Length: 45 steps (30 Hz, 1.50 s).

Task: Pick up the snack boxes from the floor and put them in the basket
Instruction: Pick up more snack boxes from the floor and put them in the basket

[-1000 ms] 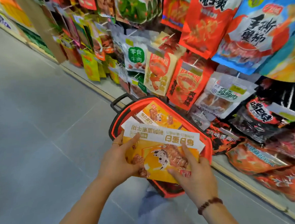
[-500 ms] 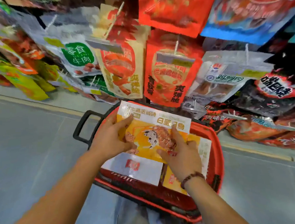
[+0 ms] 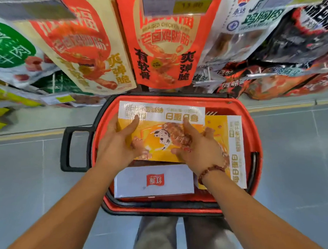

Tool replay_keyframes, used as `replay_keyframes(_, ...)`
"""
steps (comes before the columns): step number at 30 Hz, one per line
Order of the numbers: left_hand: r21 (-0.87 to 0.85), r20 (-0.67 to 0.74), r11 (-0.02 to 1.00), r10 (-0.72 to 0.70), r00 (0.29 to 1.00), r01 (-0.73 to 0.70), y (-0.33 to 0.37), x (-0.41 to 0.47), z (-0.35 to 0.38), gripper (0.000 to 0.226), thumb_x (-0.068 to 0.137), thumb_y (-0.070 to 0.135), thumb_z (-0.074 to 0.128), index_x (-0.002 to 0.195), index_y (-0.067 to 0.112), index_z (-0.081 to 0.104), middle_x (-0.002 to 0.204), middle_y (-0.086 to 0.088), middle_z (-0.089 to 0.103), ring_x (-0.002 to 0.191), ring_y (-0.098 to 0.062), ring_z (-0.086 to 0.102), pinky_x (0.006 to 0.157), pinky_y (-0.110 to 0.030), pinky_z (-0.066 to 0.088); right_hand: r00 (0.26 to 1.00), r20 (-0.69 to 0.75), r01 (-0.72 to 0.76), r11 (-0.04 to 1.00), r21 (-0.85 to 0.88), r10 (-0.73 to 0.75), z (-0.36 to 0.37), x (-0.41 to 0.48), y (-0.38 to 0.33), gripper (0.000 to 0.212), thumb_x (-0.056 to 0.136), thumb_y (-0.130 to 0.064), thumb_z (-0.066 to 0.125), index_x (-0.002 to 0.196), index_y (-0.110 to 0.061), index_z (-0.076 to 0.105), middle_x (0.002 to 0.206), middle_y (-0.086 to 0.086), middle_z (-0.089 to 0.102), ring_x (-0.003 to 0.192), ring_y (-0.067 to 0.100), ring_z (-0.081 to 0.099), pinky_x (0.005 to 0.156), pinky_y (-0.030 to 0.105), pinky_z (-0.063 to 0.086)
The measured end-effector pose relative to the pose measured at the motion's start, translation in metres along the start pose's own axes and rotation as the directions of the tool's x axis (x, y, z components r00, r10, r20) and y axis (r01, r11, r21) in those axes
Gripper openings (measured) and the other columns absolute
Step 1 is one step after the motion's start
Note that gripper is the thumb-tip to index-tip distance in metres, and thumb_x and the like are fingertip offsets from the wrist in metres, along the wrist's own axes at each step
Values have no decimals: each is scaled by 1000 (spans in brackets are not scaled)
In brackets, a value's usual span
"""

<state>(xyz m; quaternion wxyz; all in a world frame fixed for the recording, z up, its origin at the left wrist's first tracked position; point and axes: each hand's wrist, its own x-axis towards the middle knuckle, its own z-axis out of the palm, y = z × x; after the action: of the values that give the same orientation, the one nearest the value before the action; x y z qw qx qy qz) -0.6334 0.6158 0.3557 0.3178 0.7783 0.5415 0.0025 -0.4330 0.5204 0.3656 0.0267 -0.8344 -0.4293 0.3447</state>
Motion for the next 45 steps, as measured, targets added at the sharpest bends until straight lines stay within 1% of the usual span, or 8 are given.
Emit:
replay_keyframes(5,-47,45,998,-50,998,52,-6,2,2,98,58,39,85,140,42,30,153,-4,14,139,-20,22,108,-31,29,999,7,-34,999,12,34,0,0,-4,88,76,-57,65,142,-54,7,147,22,25,114,35,52,83,40,51)
replay_keyframes(11,32,-7,999,-44,999,44,20,-14,-25,78,64,48,79,133,42,43,157,2,5,142,-19,20,102,-38,39,999,-9,-38,997,66,38,-8,-43,13,81,82,-60,56,145,-46,8,155,14,7,141,35,13,105,51,35)
replay_keyframes(17,-131,-117,938,306,945,-320,84,-59,-52,66,70,30,79,130,31,51,140,-1,41,128,-24,39,101,-44,40,956,-243,-67,929,363,164,-46,-161,95,76,74,-44,72,140,-30,38,147,8,33,136,24,27,106,19,18)
replay_keyframes(23,-293,-28,745,620,784,-599,194,-120,-11,65,65,20,82,123,28,55,116,1,53,96,-19,59,76,-31,48,814,-358,-197,797,570,457,-65,-290,190,72,75,-40,72,138,-25,42,144,5,37,135,19,28,102,14,17)
replay_keyframes(29,-359,83,510,852,517,-782,331,-203,80,61,59,55,74,112,30,59,109,22,53,95,-2,57,82,-21,48,585,-478,-152,668,729,655,-51,-424,295,64,74,-32,77,132,-23,49,134,0,44,128,16,36,98,8,17)
replay_keyframes(34,-441,179,397,918,354,-805,412,-301,172,61,55,46,82,107,57,51,107,20,54,97,8,52,76,-5,43,388,-467,-108,543,833,794,-13,-525,372,59,73,-30,78,126,-21,55,127,-2,50,121,13,44,100,16,27)
replay_keyframes(40,-488,343,341,921,182,-803,463,-395,268,61,56,26,88,107,40,56,104,5,58,95,2,53,78,-21,48,170,-310,-97,329,939,935,45,-609,445,56,75,-20,77,125,-17,54,120,-4,47,113,3,38,94,7,22)
replay_keyframes(45,-526,453,298,891,34,-797,515,-442,351,62,59,27,87,106,48,52,109,19,53,97,4,53,77,-19,48,52,-149,-126,155,980,987,83,-642,503,57,71,-22,80,123,-16,56,121,4,55,117,20,49,102,31,38)
